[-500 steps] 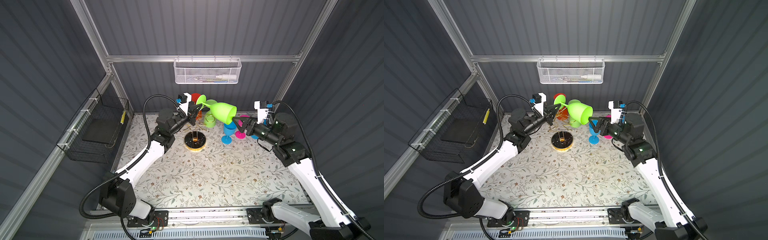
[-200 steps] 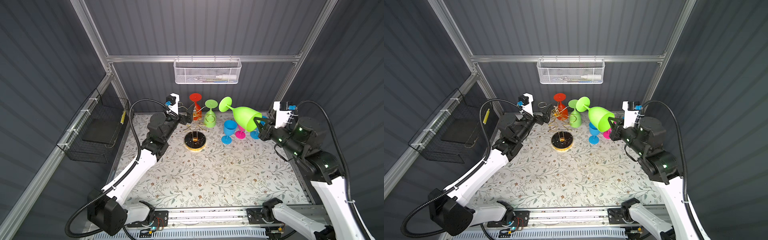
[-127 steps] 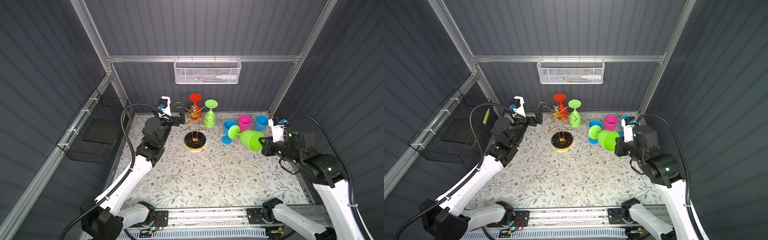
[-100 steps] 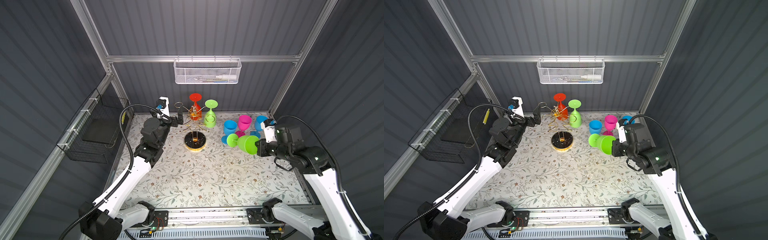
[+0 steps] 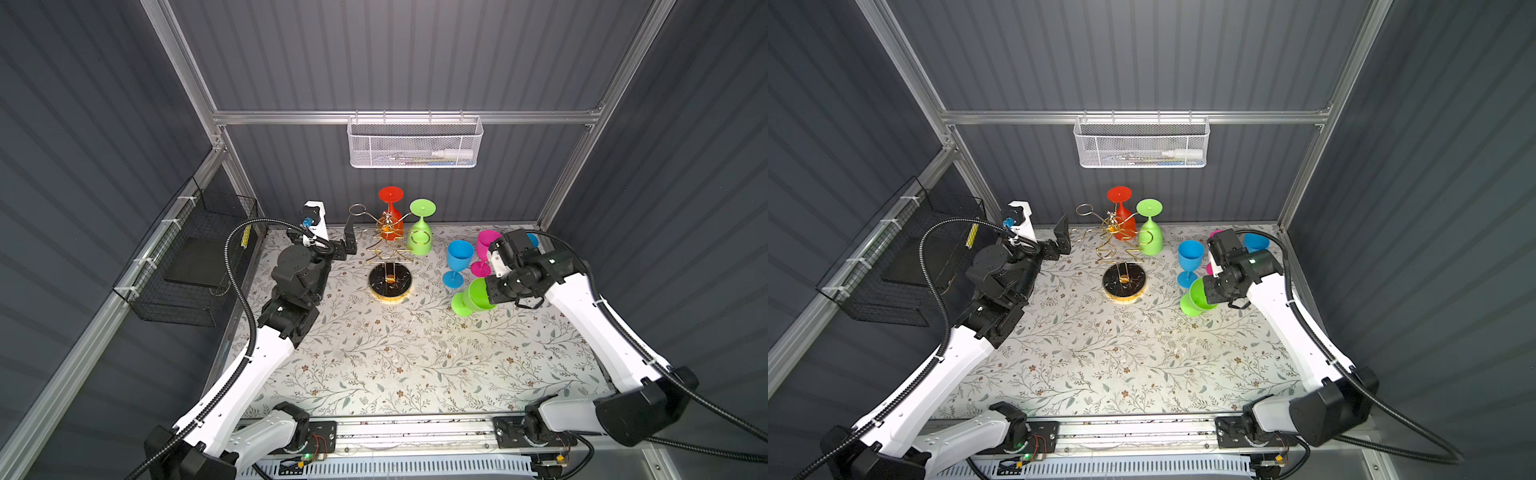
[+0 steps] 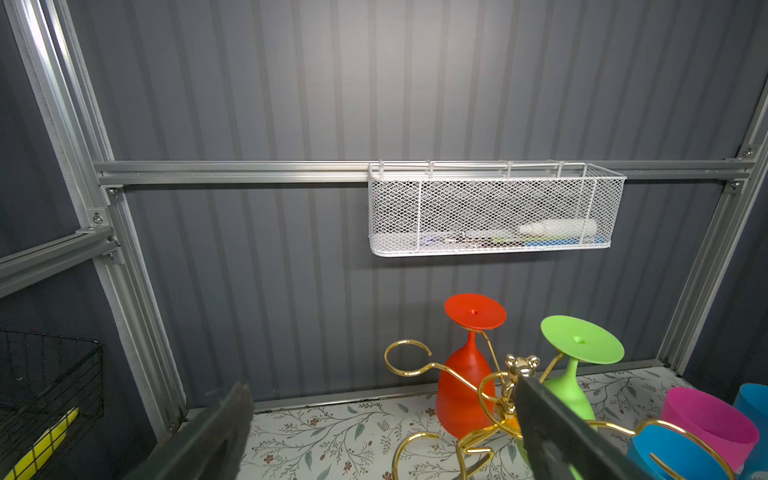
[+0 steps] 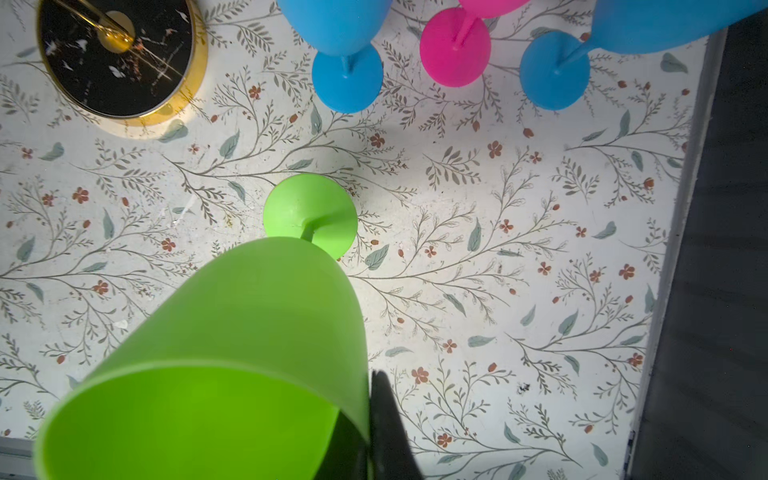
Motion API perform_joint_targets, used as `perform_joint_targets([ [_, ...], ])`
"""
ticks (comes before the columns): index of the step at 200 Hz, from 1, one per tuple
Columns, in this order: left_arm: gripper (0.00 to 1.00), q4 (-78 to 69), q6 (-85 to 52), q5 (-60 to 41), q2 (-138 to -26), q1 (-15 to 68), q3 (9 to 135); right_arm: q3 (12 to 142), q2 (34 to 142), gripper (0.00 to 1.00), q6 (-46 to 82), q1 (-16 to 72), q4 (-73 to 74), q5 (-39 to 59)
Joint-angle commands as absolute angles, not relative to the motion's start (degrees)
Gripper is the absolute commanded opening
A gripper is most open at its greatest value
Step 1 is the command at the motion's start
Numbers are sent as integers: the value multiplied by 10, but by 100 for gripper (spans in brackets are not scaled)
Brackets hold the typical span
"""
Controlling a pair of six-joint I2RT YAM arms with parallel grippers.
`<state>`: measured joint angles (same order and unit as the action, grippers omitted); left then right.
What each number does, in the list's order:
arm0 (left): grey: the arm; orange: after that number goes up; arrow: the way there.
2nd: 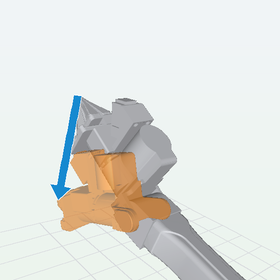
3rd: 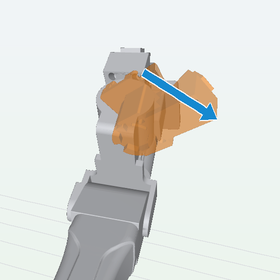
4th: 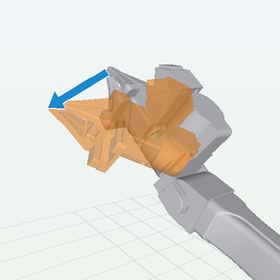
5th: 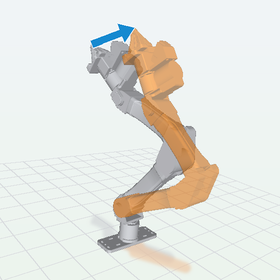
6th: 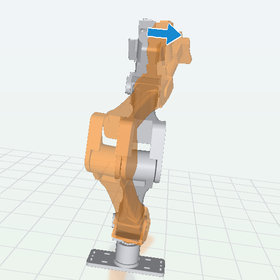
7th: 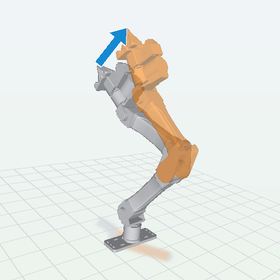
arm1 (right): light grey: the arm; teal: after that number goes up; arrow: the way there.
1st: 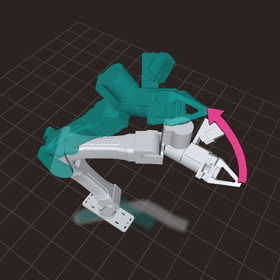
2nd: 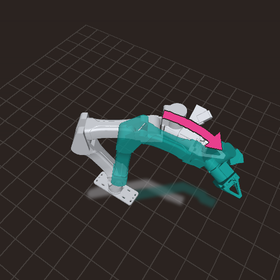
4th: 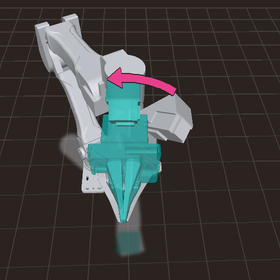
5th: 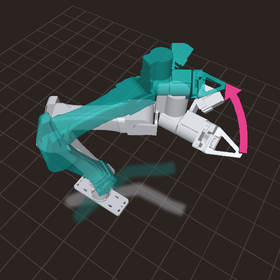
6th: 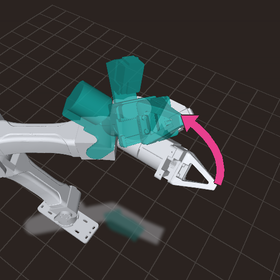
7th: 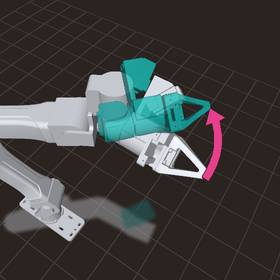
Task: Take the wine glass off the wine glass rack
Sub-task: 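Carry the green glass with the right gripper down beside the blue glasses, then set the green glass upright, open the right gripper and lift away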
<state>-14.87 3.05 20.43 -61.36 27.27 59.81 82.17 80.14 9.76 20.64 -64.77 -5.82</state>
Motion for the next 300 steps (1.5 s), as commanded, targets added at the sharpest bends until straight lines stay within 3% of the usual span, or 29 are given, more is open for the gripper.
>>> perform_joint_targets([
  [1,100,-142,46,214,-604,267,598,850,829,0,77,194,-641,-62],
  [171,100,-128,43,194,-607,264,601,925,990,1,38,162,-635,-71],
  [210,100,-126,42,191,-606,264,602,934,998,10,37,159,-632,-59],
  [253,100,-117,39,186,-603,264,606,942,987,32,38,157,-631,-44],
  [300,100,-113,40,190,-600,262,606,948,925,46,45,148,-609,-4],
])
